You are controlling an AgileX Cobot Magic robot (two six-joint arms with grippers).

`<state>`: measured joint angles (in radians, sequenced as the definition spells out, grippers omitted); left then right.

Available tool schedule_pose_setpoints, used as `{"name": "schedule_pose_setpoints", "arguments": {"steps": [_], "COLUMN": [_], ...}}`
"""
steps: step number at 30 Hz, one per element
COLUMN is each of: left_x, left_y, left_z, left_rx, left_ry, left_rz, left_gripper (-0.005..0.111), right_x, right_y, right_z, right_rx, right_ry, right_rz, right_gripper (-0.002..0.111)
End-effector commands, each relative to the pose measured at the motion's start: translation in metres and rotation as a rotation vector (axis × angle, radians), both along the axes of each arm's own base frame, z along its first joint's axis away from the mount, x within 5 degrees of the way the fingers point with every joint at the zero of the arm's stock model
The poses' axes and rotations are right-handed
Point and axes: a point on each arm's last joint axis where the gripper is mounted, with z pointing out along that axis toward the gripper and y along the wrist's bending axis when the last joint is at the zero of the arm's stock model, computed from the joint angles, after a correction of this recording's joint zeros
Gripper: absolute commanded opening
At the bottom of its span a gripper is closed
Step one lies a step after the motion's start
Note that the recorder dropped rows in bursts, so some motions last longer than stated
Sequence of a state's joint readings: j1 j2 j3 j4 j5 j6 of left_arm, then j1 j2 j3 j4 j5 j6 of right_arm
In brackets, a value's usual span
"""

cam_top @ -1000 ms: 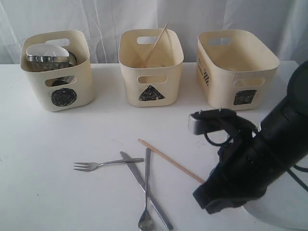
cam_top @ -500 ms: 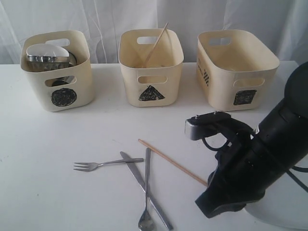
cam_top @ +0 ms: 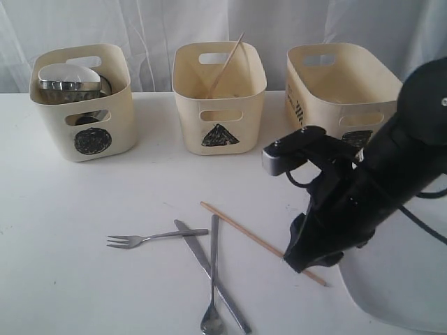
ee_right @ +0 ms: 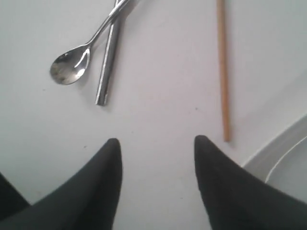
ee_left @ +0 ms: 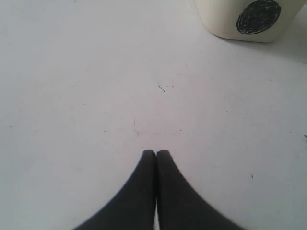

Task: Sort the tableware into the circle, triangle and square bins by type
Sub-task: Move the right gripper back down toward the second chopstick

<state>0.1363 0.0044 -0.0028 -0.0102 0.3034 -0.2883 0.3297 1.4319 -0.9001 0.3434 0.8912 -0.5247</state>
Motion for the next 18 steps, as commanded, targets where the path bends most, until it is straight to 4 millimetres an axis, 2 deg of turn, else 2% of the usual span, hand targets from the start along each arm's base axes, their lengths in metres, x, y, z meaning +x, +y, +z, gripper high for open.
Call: {"name": "schedule_pose_setpoints", "arguments": {"steps": [1, 9, 18], "left_x": [-0.001, -0.001, -0.001], "left_y": [-0.001, -0.001, -0.001], "left_z": [-0.002, -0.002, -0.002], "left_rx": [-0.011, -0.011, -0.011], "left_ry": [0.008, 0.008, 0.008], "left_rz": [-0.002, -0.002, -0.002], "left_gripper": [0.0, 0.0, 0.0], "right_x": [0.031, 0.085, 0.111], "right_y": [0.007, 0.027, 0.033], "right_z": [-0.007, -0.049, -0.075], "right_rx": [-0.073, -0.089, -0.074], "right_ry": [-0.019, -0.044, -0.183], "right_rz": [0.034, 0.018, -0.029], "right_gripper": [0.056, 0.055, 0.055]}}
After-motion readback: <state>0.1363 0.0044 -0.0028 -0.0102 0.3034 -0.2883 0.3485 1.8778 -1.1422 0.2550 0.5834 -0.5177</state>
